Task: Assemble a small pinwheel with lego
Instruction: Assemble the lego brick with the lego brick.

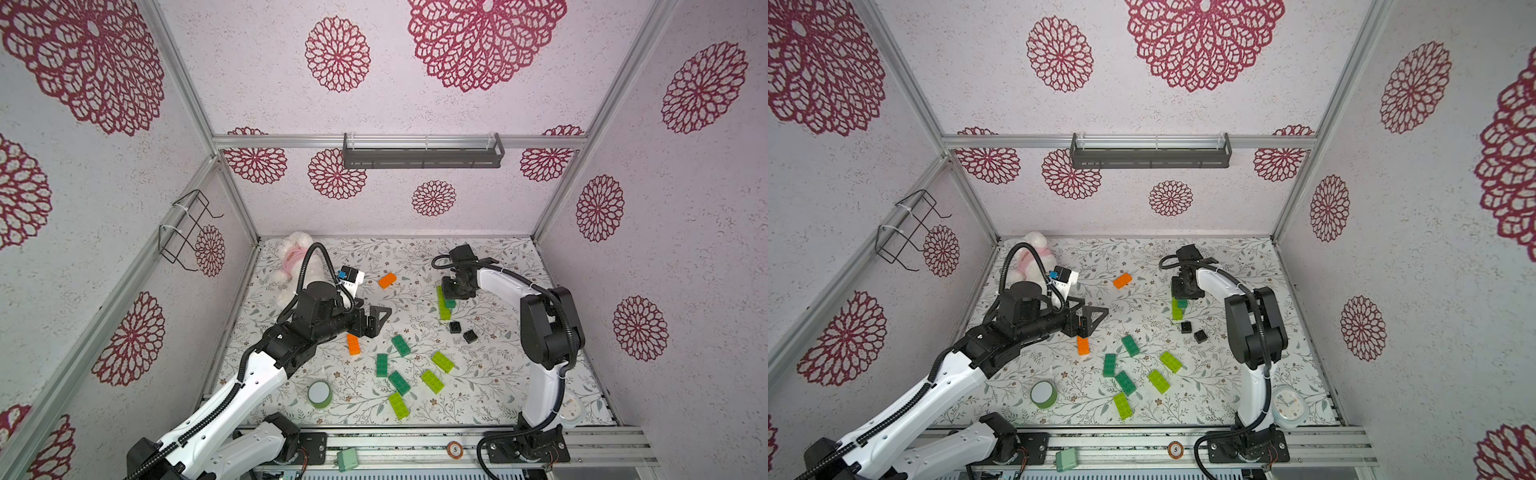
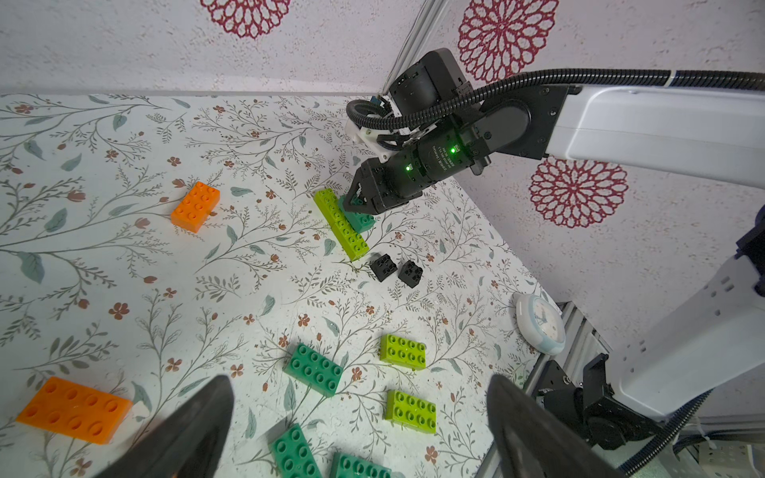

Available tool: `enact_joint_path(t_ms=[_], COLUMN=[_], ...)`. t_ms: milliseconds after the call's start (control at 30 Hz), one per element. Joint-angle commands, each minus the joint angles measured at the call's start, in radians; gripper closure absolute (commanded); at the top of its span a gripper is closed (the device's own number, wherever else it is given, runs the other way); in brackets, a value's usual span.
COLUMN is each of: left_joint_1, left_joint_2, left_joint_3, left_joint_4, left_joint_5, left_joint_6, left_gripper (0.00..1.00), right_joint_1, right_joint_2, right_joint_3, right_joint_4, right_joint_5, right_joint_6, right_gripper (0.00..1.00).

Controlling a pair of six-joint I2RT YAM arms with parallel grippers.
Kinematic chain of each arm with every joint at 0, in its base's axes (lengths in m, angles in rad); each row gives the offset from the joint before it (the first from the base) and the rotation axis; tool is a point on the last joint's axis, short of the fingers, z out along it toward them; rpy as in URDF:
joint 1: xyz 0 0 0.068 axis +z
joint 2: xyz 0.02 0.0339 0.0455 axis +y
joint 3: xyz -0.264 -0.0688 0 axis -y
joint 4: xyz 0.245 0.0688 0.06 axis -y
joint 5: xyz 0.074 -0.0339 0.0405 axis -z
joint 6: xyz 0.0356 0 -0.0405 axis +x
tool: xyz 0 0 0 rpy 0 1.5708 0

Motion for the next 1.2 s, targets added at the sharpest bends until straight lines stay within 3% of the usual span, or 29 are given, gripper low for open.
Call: enact_joint_path(t_ms=[0, 1167], left_joint_1=[-0.002, 0.001], left_joint_2=[0.007, 0.016], left_joint_3=[0.011, 0.016], left_joint_4=[0.019, 0.016], left_joint_5=[0.011, 0.018], left_joint_6=[0.011, 0.013], left_gripper=[0.03, 0.03], right_joint_1=[0.007, 0.011], right_joint_2=[0.002, 0.039], right_joint_3=[0.026, 0.057], right_joint_4=[-0.004, -0.020], right_joint_5=[-0.007, 0.042], right_joint_6=[0.015, -0.008], right_gripper=[0.80, 0.79])
